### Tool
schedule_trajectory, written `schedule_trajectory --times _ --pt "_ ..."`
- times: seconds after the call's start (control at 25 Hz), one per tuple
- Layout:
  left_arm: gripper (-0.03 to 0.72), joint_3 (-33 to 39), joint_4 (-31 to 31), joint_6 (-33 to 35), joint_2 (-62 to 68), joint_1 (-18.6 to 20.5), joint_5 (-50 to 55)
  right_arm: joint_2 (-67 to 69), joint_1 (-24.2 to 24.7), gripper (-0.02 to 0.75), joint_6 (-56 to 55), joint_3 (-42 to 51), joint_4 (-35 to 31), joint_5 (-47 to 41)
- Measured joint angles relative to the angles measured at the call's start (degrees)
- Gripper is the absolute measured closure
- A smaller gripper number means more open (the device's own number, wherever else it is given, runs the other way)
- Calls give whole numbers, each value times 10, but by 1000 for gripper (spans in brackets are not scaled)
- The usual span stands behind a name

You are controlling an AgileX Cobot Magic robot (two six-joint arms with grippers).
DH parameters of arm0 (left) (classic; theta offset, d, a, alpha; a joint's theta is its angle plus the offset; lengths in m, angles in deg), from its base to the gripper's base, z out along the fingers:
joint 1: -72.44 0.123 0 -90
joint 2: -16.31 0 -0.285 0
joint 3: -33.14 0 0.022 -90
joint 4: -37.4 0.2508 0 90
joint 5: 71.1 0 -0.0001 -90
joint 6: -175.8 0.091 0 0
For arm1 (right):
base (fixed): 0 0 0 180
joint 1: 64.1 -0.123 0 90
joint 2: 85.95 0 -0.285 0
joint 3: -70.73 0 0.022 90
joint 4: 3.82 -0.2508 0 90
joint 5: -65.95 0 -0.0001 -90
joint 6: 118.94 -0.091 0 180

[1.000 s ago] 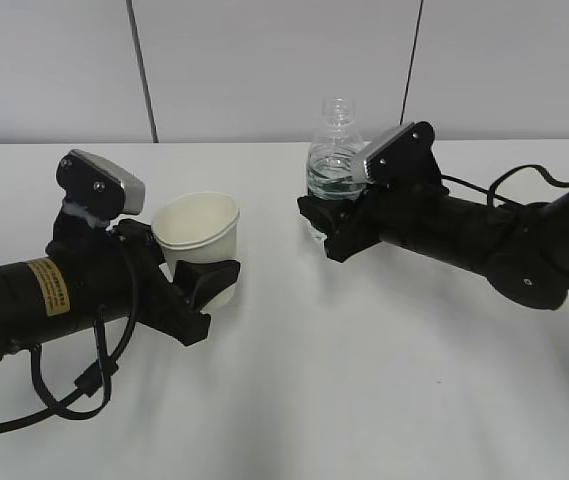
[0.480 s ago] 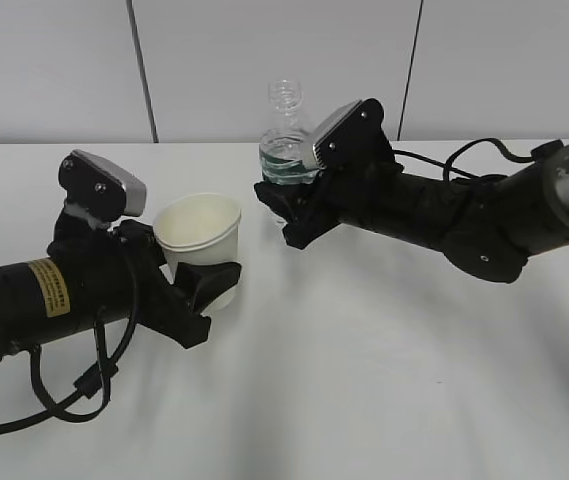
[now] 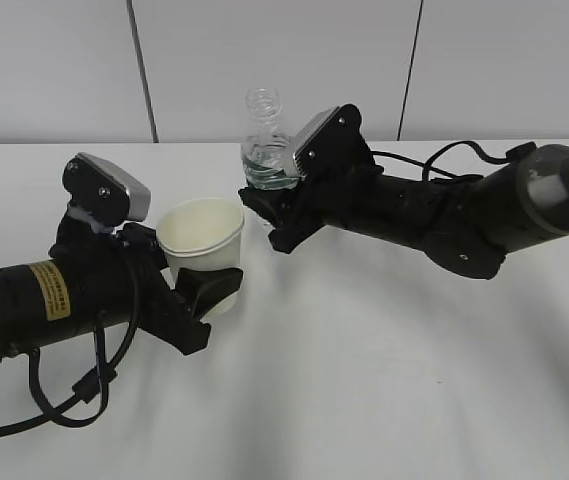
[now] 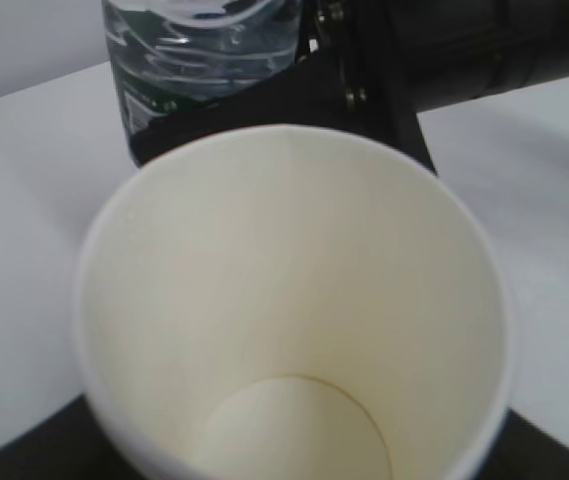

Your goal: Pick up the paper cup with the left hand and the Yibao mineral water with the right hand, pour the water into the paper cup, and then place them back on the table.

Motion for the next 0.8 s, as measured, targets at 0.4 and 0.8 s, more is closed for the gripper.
schedule_trajectory --times 0.4,0.8 --pt "275 0 1 0 0 0 11 1 -6 267 62 -18 30 -1" --pt "275 0 1 0 0 0 17 2 -7 267 202 -32 41 -1"
